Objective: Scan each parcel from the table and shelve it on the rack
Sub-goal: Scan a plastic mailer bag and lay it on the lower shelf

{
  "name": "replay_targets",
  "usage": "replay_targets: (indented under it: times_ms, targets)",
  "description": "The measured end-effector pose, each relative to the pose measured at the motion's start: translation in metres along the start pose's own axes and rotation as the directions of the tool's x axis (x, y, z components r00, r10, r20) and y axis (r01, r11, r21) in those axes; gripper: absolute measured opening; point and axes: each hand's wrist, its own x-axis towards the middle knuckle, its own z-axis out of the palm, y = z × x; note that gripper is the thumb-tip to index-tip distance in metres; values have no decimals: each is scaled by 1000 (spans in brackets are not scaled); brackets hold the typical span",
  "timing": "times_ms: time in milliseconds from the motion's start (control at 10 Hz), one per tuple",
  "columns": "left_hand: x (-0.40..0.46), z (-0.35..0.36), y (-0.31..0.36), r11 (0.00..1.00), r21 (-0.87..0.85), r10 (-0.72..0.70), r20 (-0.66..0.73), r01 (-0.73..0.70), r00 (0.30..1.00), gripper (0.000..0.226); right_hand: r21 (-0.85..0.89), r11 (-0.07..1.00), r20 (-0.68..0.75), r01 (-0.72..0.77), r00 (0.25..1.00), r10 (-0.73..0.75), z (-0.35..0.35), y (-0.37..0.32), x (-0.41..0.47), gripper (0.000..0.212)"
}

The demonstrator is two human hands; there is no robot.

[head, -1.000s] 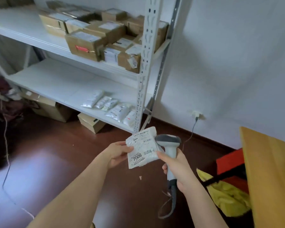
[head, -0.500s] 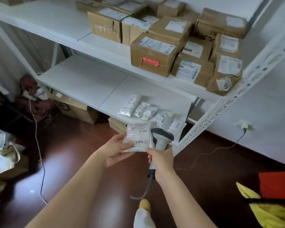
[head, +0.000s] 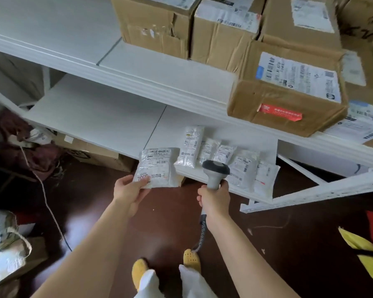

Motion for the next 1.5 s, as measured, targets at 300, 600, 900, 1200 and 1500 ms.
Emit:
replay_targets:
  times_ms: [300, 600, 900, 1200, 1500]
  targets:
    - [179, 46, 10, 998, 40, 52, 19, -52, 998, 30, 114, 991, -188, 66, 981, -44, 105, 31, 103, 34]
    - [326, 94, -38, 986, 128, 101, 61, -108, 993, 28, 87, 986, -201, 142, 972, -123, 147, 83, 213, 33]
    - [329, 117, -35, 846, 524, 39, 119, -97, 992, 77, 74, 986, -226, 150, 965, -130, 121, 82, 217, 38]
    - [120, 133, 2, 829, 545, -261, 180, 125, 948, 18, 208, 975, -301, 81, 954, -15, 47, 23, 99, 38]
    - [-60, 166, -14, 599, 798, -461, 417, -73, 783, 4, 325, 930, -548, 169, 836, 40, -70, -12, -52, 28]
